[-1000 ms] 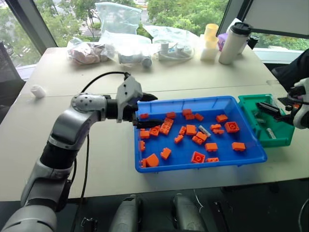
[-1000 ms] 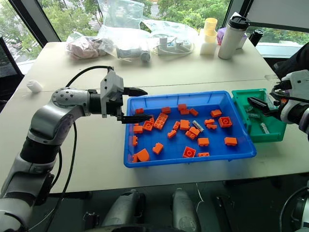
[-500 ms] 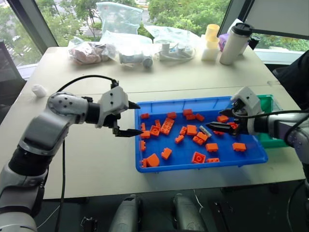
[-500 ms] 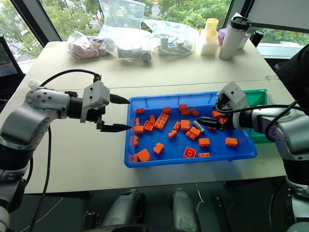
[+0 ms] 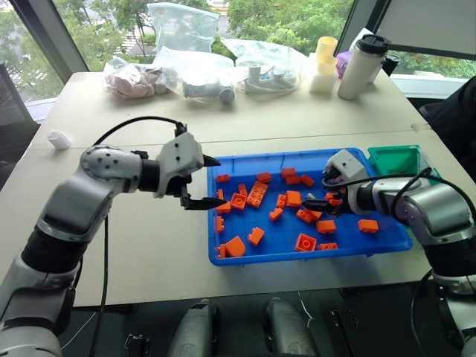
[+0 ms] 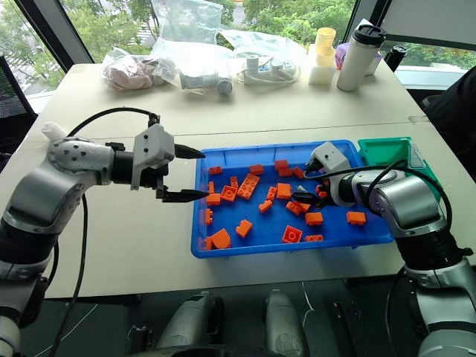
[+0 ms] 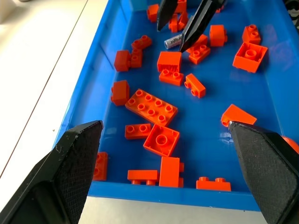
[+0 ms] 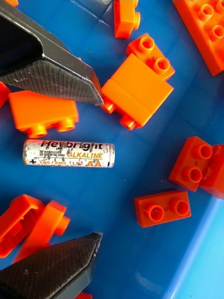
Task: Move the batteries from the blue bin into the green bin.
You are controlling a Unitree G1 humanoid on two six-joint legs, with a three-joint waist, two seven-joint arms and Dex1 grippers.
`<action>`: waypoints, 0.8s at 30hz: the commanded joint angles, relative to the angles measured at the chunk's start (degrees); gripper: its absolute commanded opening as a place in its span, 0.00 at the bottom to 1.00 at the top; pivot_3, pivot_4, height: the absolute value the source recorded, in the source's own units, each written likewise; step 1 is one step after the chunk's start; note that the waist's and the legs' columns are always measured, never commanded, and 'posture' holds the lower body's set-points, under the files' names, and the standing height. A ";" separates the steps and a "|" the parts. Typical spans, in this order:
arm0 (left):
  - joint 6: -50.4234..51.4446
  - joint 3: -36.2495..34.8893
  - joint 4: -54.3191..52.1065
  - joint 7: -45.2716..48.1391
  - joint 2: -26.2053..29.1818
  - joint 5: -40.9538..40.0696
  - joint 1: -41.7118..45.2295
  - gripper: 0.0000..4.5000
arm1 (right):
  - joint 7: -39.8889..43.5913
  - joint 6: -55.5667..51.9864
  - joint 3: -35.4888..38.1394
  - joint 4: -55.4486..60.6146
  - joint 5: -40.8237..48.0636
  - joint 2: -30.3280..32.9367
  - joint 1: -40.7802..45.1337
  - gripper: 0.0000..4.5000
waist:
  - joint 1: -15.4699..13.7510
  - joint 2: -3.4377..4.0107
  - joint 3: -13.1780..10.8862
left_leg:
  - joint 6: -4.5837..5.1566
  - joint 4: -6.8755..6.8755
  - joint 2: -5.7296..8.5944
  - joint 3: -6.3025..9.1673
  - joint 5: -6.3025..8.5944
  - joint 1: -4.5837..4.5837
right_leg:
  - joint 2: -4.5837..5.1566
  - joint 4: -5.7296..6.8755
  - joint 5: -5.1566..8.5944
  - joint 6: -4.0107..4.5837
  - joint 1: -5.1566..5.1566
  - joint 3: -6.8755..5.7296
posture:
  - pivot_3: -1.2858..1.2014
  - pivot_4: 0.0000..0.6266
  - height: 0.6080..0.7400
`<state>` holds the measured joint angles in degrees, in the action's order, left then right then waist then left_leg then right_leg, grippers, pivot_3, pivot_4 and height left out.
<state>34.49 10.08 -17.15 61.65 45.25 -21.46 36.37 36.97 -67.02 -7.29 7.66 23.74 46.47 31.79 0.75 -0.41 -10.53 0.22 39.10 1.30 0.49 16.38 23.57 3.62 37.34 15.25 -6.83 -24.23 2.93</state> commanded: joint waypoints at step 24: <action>1.85 -4.75 2.66 -3.27 -11.68 -8.70 5.79 1.00 | -6.18 -2.27 31.46 -3.90 2.20 4.60 7.39 0.00 | -0.40 -0.01 0.01 | 0.00 -0.01 0.02 0.03 0.00 0.02 | 0.04 -0.02 0.00 0.00 0.02 -0.03 | 0.52 0.24 1.00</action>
<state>36.14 7.16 -14.35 59.21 34.79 -28.14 40.68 31.75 -70.59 21.03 4.71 27.34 48.90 40.39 0.36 -0.42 -10.52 0.22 39.09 1.33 0.52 16.38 23.60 3.68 37.32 15.25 -6.84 -24.21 2.90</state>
